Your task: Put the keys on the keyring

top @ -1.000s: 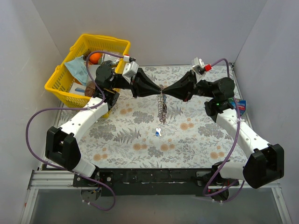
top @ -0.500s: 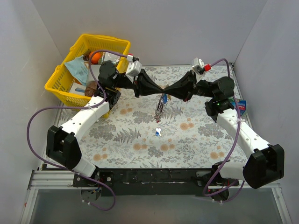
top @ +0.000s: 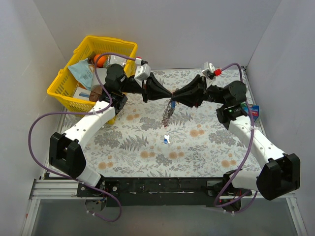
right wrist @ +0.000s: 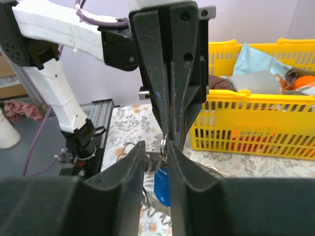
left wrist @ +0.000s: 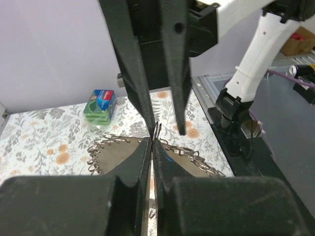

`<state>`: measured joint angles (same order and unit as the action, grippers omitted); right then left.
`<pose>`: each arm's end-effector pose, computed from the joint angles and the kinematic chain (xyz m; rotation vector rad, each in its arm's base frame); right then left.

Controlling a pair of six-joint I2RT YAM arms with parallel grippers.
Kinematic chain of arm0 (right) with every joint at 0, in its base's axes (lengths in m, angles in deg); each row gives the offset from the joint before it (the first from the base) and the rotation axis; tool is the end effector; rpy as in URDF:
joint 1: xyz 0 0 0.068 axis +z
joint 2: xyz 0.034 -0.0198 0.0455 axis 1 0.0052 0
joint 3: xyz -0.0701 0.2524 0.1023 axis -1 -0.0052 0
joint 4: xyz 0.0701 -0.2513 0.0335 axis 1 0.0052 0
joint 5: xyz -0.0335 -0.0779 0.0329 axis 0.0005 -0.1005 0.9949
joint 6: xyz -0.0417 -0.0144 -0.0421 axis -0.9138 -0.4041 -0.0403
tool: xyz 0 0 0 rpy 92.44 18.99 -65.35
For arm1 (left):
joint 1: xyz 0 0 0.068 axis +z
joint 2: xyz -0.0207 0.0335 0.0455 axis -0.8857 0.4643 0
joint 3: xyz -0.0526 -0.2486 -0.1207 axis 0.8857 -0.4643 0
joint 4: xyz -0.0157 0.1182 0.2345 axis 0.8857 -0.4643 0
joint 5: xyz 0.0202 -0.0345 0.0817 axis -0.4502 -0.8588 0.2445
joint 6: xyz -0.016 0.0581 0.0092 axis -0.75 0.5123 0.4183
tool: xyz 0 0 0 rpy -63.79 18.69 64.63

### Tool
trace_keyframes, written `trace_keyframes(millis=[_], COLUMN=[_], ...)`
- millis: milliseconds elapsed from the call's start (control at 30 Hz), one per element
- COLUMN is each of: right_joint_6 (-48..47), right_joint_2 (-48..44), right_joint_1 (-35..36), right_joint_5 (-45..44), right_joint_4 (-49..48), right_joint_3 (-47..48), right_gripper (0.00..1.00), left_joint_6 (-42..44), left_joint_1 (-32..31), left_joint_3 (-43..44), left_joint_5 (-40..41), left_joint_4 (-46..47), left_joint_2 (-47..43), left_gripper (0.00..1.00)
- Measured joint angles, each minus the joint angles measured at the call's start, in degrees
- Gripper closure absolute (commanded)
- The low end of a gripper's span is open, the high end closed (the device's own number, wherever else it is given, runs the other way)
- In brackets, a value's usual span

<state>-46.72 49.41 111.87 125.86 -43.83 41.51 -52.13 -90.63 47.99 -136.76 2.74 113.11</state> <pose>0.2361 0.1387 0.4195 -0.9426 1.0796 1.2940 0.2825 -0.2015 0.4167 1.0075 1.5268 -1.8162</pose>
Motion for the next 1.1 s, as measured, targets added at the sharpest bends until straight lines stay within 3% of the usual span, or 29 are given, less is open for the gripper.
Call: trace_keyframes(millis=[67, 167, 367, 800, 1100], right_joint_6=[-0.1, -0.9, -3.3, -4.6, -8.4], right_joint_2=[-0.6, -2.1, -5.7, -7.7, -9.8], right_joint_1=[0.0, 0.1, -0.1, -2.6, -3.8], right_joint_5=[-0.3, -1.4, -5.6, -9.1, -11.2], right_joint_4=[0.9, 1.5, 2.2, 5.3, 13.7], right_joint_3=[-0.1, -0.8, -2.3, -4.7, -8.9], right_gripper=[0.40, 0.25, 0.08, 0.06, 0.06], left_joint_6=[1.1, 2.4, 4.9, 17.0, 21.1], left_joint_1=[0.1, 0.1, -0.4, -0.4, 1.7], left_joint_3=[0.0, 0.0, 0.0, -2.0, -2.6], left_joint_5=[1.2, 2.8, 3.0, 8.1, 9.7], left_joint_4=[-0.9, -1.7, -3.9, -12.9, -18.9], left_joint_2=[0.0, 0.0, 0.0, -3.6, -4.3], left_gripper=[1.00, 1.00, 1.00, 1.00, 1.00])
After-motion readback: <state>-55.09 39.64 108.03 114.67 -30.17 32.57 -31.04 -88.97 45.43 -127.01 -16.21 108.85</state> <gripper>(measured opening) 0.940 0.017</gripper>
